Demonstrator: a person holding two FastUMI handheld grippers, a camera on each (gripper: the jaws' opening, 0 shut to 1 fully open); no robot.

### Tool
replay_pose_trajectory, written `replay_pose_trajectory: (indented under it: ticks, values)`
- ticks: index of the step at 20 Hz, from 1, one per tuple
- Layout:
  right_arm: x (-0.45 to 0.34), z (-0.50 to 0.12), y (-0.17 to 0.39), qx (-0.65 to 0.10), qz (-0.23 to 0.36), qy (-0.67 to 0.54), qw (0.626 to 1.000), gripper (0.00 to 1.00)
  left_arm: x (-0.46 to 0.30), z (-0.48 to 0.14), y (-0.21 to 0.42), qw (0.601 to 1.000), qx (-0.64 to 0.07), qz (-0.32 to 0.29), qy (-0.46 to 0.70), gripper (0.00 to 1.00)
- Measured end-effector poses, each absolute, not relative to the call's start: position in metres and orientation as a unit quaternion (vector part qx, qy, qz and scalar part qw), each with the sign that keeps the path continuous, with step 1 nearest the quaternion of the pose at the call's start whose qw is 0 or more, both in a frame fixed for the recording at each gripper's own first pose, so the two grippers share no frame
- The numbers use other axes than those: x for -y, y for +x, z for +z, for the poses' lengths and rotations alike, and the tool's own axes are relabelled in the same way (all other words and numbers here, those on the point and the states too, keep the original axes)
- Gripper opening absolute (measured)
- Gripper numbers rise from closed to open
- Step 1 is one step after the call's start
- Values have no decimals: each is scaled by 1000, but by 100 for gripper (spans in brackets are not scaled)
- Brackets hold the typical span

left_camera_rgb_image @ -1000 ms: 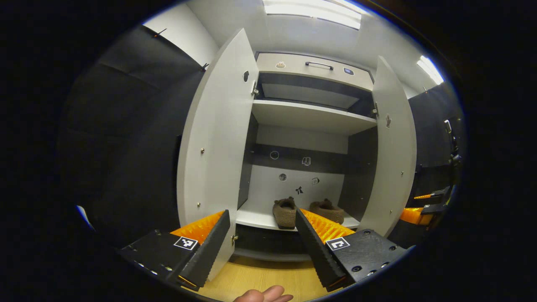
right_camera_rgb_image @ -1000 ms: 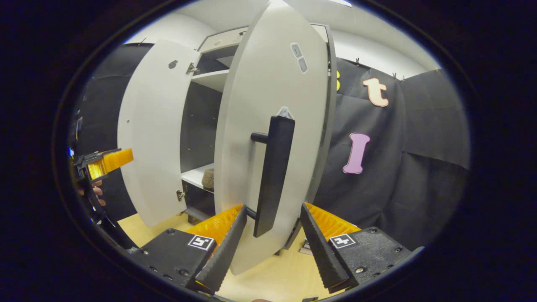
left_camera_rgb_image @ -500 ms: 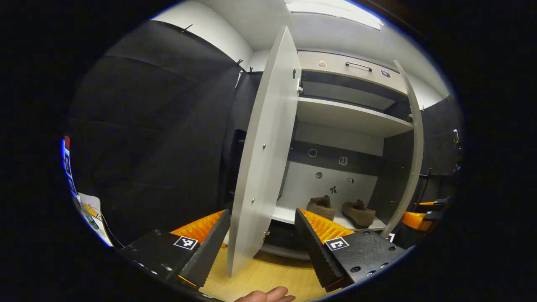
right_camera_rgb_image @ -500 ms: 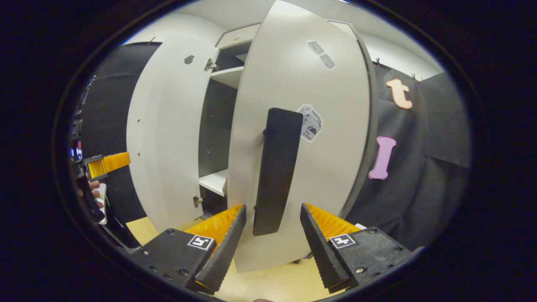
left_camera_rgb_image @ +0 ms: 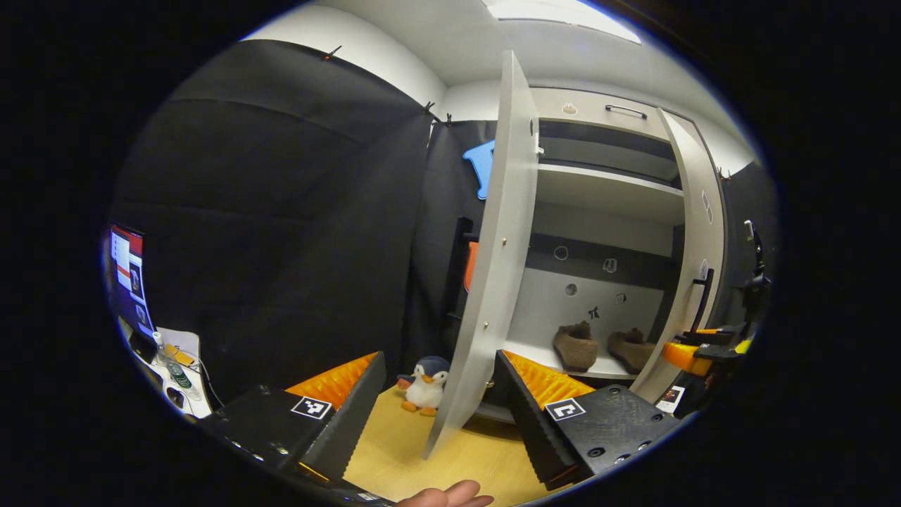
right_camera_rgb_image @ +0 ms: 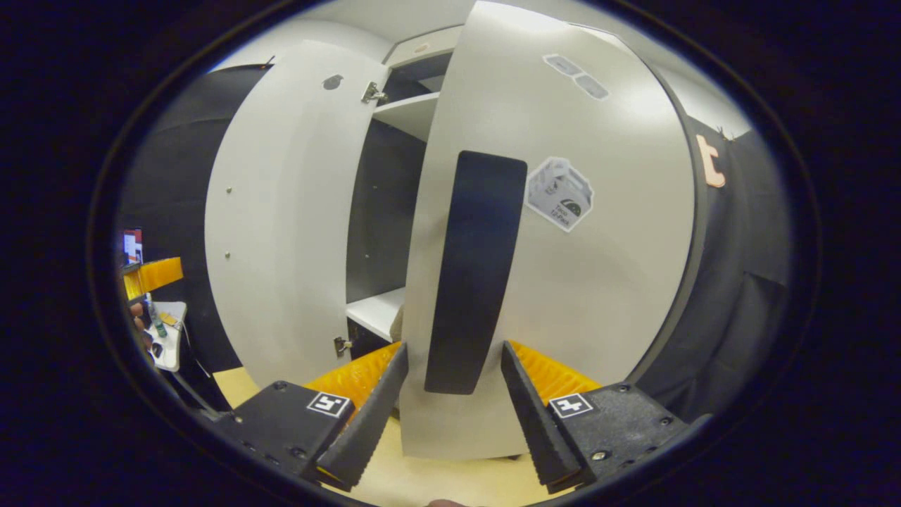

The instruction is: Grab one shoe with the right hand and put it into the shoe cabinet, grab the other shoe with the left hand and put it into the shoe cabinet; then close the right door with the right hand and the left door with the left hand.

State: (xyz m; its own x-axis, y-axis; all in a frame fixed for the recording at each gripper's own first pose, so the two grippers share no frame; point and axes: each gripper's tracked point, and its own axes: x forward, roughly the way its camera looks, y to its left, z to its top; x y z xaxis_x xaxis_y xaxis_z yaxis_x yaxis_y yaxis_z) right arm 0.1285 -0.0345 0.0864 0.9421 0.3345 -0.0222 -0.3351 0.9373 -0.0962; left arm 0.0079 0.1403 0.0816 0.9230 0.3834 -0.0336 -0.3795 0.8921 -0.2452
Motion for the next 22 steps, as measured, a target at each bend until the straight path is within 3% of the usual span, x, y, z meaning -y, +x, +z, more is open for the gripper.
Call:
replay_pose_trajectory:
  ticks: [7, 11, 15, 21, 22]
  values:
    - [25, 72, 124, -5, 166, -87, 982, 89, -149, 75, 5, 974, 0, 198, -110, 94]
    - [26, 54, 99, -17, 149, -94, 984, 89, -147, 68, 19, 980, -10, 171, -102, 94]
    - [29, 33, 73, -35, 128, -107, 985, 89, -176, 68, 21, 979, 7, 183, -86, 94]
    - [35, 20, 45, -53, 98, -117, 987, 89, -188, 32, 73, 989, -40, 119, -83, 94]
    - [37, 17, 41, -56, 94, -118, 987, 89, -195, 29, 78, 987, -44, 131, -76, 94]
